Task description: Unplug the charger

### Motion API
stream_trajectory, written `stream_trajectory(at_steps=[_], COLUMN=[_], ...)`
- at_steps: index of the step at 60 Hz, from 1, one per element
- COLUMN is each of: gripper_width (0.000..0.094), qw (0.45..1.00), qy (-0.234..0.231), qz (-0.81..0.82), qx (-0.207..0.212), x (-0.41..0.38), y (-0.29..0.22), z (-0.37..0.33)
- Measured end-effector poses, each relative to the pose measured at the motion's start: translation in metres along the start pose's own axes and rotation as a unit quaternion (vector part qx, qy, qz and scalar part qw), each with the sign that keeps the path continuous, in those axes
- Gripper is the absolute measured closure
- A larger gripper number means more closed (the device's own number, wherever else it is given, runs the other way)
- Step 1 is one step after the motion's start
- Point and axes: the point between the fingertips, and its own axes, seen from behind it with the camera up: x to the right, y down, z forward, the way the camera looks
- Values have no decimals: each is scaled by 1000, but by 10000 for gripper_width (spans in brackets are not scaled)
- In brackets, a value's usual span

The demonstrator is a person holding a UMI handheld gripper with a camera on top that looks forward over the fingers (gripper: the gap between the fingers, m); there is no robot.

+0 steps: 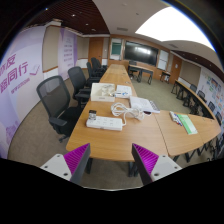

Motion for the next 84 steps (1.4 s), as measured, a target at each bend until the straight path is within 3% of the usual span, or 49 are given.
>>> stream_trajectory(at_steps=[13, 31, 55, 65, 74, 77, 82, 84], gripper_width=[75, 72, 75, 96, 200, 292, 541, 559], qw=[1000, 999, 998, 997, 995, 995, 995, 995], qy=[8, 17, 15, 14, 21, 19, 5, 6], qz=[9, 23, 53, 73, 89, 91, 97, 95], qx=[-19, -35, 22, 21, 36, 33, 37, 39], x=[21, -8, -85, -99, -97, -97, -104, -103], y=[24, 32, -34, -49, -64, -65, -69, -70], z=[7, 55, 223, 303, 350, 361, 371, 373])
